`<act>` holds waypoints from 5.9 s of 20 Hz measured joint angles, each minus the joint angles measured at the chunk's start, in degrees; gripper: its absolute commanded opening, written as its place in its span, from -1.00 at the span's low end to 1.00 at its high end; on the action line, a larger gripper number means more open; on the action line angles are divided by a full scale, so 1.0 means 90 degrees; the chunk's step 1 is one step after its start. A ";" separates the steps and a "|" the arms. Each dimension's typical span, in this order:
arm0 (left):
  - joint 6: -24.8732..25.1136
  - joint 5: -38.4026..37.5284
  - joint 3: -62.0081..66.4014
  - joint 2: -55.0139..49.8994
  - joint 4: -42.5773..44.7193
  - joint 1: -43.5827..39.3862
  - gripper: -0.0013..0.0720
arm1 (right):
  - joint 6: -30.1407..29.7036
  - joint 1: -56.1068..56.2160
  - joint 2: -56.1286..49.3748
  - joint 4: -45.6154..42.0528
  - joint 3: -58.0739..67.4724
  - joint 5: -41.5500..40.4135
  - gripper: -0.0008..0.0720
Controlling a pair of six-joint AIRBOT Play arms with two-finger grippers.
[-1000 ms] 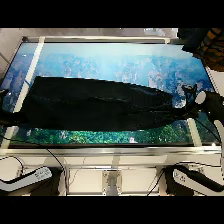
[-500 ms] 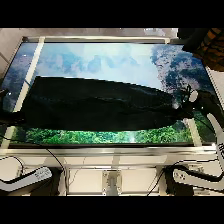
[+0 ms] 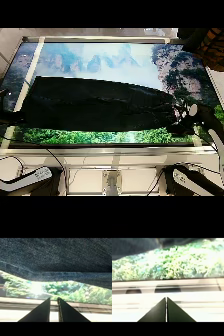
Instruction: Fold the clothes and pants, and hang the long-sleeved shirts on hangers.
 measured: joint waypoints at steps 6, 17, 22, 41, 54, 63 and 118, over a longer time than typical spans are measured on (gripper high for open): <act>0.0000 0.0002 0.0000 0.0000 -0.0002 0.0000 -0.67 | 0.0282 0.0000 0.0245 -0.0005 0.0758 -0.1287 -0.94; 0.0000 0.0005 0.0000 0.0000 -0.0005 0.0000 -0.67 | 0.0593 0.0010 -0.1455 0.0347 0.1651 -0.2067 -0.94; 0.0000 0.0005 0.0000 0.0002 -0.0005 0.0000 -0.67 | 0.0357 0.0374 -0.1637 0.0678 0.1508 -0.1768 -0.94; 0.0000 0.0066 -0.0002 0.0005 -0.0007 0.0000 -0.67 | 0.0185 0.0194 0.0631 -0.0250 -0.0413 0.0393 -0.94; 0.0085 0.0121 -0.0002 0.0012 -0.0019 0.0000 -0.92 | -0.0376 -0.0379 0.2006 -0.0335 -0.0192 0.0624 0.48; 0.2633 -0.0537 0.0000 0.0134 0.0568 -0.0930 -0.89 | -0.3259 -0.0211 0.1814 0.0670 0.1042 0.1027 -0.04; 0.1141 0.0998 0.0017 -0.2455 -0.3485 0.3220 0.35 | -0.2416 -0.0194 0.1525 0.1557 0.1209 0.0466 0.15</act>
